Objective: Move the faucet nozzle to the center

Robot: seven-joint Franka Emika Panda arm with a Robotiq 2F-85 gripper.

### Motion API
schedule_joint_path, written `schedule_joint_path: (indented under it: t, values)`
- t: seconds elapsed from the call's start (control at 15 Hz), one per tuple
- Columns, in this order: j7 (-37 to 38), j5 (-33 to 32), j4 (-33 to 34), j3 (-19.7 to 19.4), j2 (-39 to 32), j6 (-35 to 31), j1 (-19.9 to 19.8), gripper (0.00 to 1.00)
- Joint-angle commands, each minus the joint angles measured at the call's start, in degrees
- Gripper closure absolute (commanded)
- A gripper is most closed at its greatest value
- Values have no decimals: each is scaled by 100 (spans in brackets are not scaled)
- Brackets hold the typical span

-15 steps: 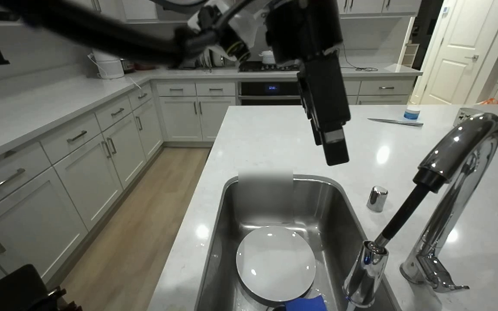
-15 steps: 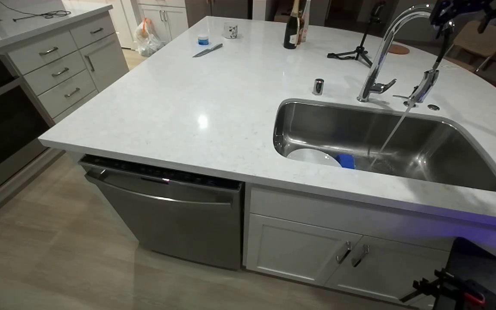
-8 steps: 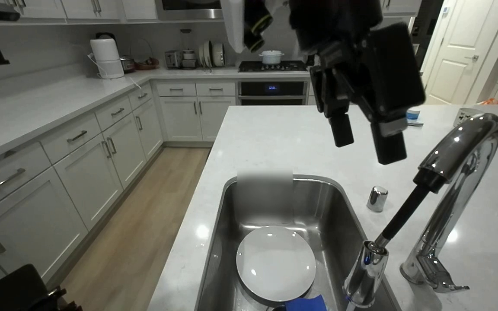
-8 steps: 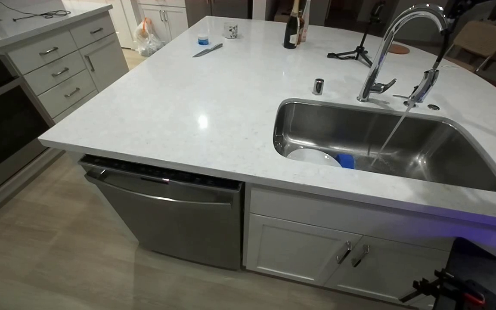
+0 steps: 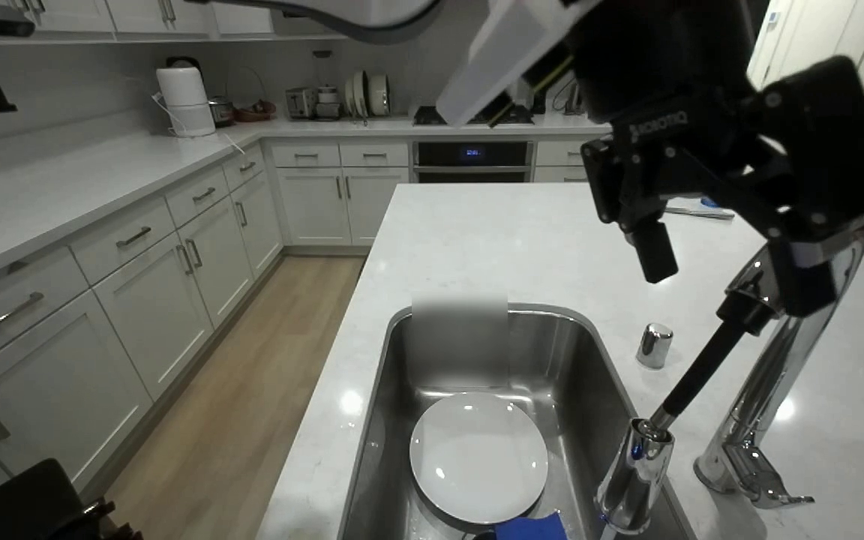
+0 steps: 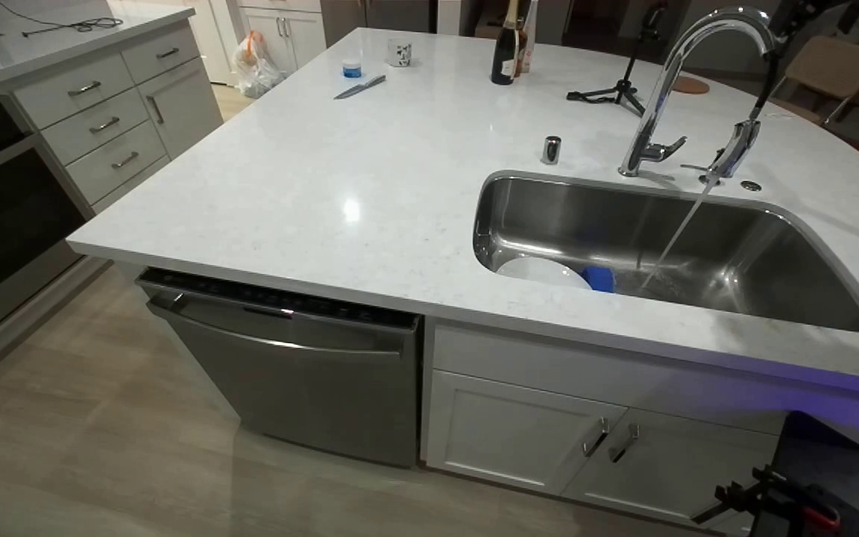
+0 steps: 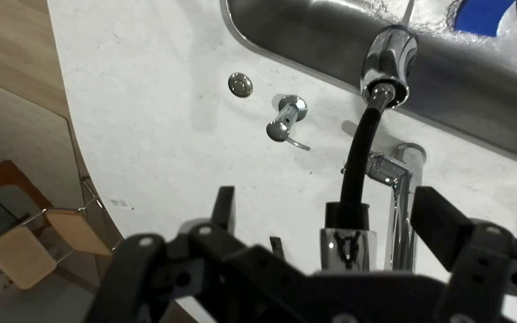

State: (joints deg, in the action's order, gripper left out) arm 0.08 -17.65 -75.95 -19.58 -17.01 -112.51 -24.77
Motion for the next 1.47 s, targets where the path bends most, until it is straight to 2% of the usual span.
schedule_joint_path:
  t: [0.0,0.27,0.6,0.67,0.73,1.07,1.27,1.4]
  values:
    - [-154,211,-179,38,4,-718,-159,0]
    - [-166,730,-289,102,-60,-1138,-302,0]
    - [-211,1057,-332,121,-134,-1296,-337,0]
    - [-197,1078,-335,115,-139,-1312,-332,25]
    - [-197,1088,-332,110,-143,-1312,-330,26]
    - [-190,1017,-327,84,-134,-1362,-295,66]
    - [-241,989,-326,84,-121,-1321,-275,86]
    - [-230,981,-320,85,-119,-1286,-255,86]
